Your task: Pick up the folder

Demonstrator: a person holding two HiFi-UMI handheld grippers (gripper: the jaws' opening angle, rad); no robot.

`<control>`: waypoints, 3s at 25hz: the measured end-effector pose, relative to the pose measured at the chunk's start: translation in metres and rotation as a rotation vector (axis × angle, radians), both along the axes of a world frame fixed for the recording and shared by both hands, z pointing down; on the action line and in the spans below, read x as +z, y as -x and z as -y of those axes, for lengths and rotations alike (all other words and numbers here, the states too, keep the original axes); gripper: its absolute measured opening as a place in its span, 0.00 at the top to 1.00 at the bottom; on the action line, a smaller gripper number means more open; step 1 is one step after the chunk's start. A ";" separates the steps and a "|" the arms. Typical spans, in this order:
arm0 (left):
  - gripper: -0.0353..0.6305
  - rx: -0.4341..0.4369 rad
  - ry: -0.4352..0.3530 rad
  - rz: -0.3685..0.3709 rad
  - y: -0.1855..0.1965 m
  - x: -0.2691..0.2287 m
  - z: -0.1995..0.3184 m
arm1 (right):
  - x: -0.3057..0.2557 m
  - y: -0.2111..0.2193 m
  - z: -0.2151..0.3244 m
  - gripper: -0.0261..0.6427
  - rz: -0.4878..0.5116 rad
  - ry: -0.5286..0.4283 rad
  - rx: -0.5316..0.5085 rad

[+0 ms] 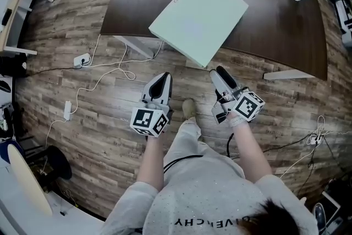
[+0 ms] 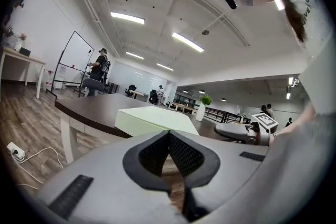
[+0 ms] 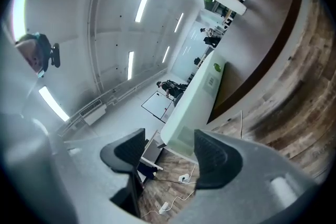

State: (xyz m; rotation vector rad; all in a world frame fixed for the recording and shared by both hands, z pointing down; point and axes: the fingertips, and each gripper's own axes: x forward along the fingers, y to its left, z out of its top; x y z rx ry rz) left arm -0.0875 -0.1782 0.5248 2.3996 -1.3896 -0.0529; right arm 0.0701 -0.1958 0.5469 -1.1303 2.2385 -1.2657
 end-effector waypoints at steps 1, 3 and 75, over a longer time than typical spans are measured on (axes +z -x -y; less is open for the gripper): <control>0.95 0.001 0.003 0.001 0.000 0.003 0.004 | 0.002 0.003 0.005 0.54 0.014 0.003 -0.002; 0.95 0.004 0.007 -0.001 0.001 0.007 0.013 | 0.006 0.007 0.017 0.51 0.041 0.006 0.002; 0.95 0.011 0.005 -0.030 0.025 -0.004 0.105 | 0.003 0.013 0.117 0.55 0.248 0.140 0.019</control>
